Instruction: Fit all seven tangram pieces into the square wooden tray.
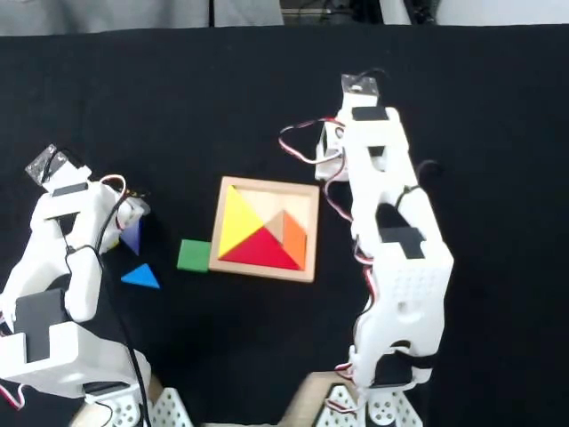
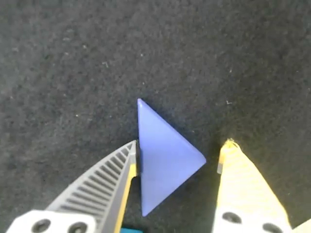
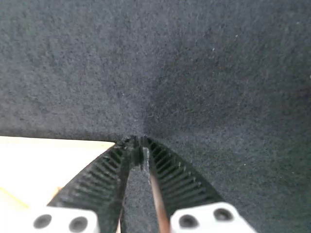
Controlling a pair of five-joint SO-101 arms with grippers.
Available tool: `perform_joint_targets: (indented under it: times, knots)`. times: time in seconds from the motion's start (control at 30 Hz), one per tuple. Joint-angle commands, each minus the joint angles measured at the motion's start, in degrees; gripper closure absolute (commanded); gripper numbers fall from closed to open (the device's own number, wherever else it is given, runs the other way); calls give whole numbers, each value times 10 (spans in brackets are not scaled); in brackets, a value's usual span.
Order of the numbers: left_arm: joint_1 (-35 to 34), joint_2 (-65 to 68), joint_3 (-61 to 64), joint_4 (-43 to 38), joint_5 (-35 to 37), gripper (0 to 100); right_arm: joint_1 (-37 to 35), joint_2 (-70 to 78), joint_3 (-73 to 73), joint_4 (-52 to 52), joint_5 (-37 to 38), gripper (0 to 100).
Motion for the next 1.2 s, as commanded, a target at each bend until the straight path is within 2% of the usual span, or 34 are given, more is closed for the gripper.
perform_joint_targets:
  times: [0.0, 0.17, 0.43, 0.57, 0.73, 1.1, 1.17]
  knots:
    - [8, 0, -30, -4, 18, 730, 1, -7, -18, -6, 4, 987]
    - [3, 15, -51, 17, 23, 730, 1, -7, -16, -7, 4, 987]
    - [1, 154, -207, 156, 25, 730, 1, -7, -16, -7, 4, 987]
    - [1, 190, -254, 201, 25, 734, 1, -7, -17, -7, 4, 987]
    - [6, 192, -255, 203, 21, 827, 1, -7, -17, -7, 4, 987]
    - [7, 186, -265, 207, 20, 826, 1, -7, -18, -8, 4, 987]
    - [7, 174, -265, 207, 1, 825, 1, -7, -18, -8, 4, 987]
